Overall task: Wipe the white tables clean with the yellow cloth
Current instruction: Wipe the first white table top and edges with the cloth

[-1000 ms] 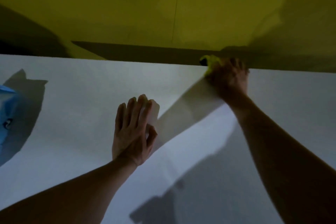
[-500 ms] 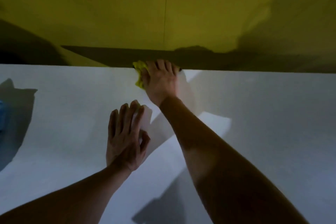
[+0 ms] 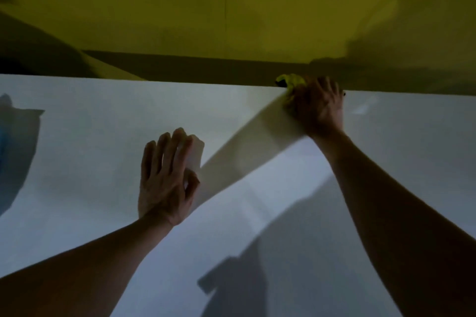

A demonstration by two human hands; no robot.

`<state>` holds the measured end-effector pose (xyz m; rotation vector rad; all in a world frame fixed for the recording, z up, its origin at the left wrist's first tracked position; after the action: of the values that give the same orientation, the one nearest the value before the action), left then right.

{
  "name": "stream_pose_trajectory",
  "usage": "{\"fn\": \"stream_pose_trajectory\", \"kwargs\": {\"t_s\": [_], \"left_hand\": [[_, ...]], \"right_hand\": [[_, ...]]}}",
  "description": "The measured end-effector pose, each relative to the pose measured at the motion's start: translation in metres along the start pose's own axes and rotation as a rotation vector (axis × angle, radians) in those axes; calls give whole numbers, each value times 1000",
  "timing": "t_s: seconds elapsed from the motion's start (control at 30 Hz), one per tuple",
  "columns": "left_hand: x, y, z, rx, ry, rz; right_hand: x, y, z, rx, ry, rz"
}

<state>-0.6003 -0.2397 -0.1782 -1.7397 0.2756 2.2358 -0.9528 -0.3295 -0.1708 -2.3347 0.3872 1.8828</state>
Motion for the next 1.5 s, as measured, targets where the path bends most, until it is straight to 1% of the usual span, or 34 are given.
{"fn": "stream_pose_trajectory", "kwargs": {"t_s": [0.07, 0.13, 0.2, 0.27, 0.33, 0.4, 0.47, 0.53, 0.63, 0.7, 0.8, 0.87, 0.93, 0.97, 1.03, 1.13, 1.2, 1.27, 1.33, 1.4, 1.5], "left_hand": [[-2, 0, 1, -5, -9, 2], [-2, 1, 1, -7, 0, -5], [-1, 0, -1, -5, 0, -13], [-1, 0, -2, -1, 7, -6], [1, 1, -3, 3, 9, -8], [2, 0, -3, 6, 7, 3], [3, 0, -2, 16, -1, 15], [3, 1, -2, 26, -15, 20], [3, 0, -1, 17, -22, 35], [3, 1, 0, 15, -31, 49], [2, 0, -1, 10, -31, 43], [2, 0, 0, 4, -27, 33], [1, 0, 2, -7, -21, 30], [2, 1, 2, -6, -20, 27], [2, 0, 1, -2, -18, 26], [3, -2, -2, 6, -14, 36], [4, -2, -3, 7, -8, 35], [4, -1, -2, 10, -5, 32], [2, 0, 0, 9, 2, 37], [1, 0, 2, 7, 1, 32], [-1, 1, 5, 13, 9, 33]], "right_hand": [[0, -1, -9, 98, 18, 13], [3, -4, -47, 127, 44, 2], [15, -9, -109, 13, 99, -13], [28, -11, -170, -101, 133, -62], [34, -8, -196, -140, 157, -61], [34, -6, -189, -175, 141, -63], [30, -3, -157, -163, 124, -61], [22, 0, -111, -104, 88, -45], [7, 1, -29, -62, -38, -83], [-8, 2, 24, -8, -47, -78], [-22, 4, 67, 74, -24, -64], [-23, 4, 70, 161, 31, -28], [-20, 2, 46, 196, 66, 26], [-15, 0, 23, 176, 62, 19], [0, -5, -40, 74, 43, -19], [20, -5, -132, -80, 108, -45], [26, -6, -161, -151, 109, -71], [26, -4, -157, -201, 115, -75], [22, -3, -134, -214, 98, -88], [15, -2, -95, -172, 68, -86], [-5, 0, -19, -79, 40, -77]]}}
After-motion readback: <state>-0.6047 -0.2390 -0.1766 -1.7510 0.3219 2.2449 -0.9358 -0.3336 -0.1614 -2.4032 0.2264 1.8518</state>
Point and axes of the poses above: each hand's wrist, its own y-axis towards the middle knuckle, its own x-axis out of the palm, z = x × y, the point moved 5 cm from there along y, towards the middle knuckle, and after that the axes turned 5 degrees about -y, right-handed, at the moved point
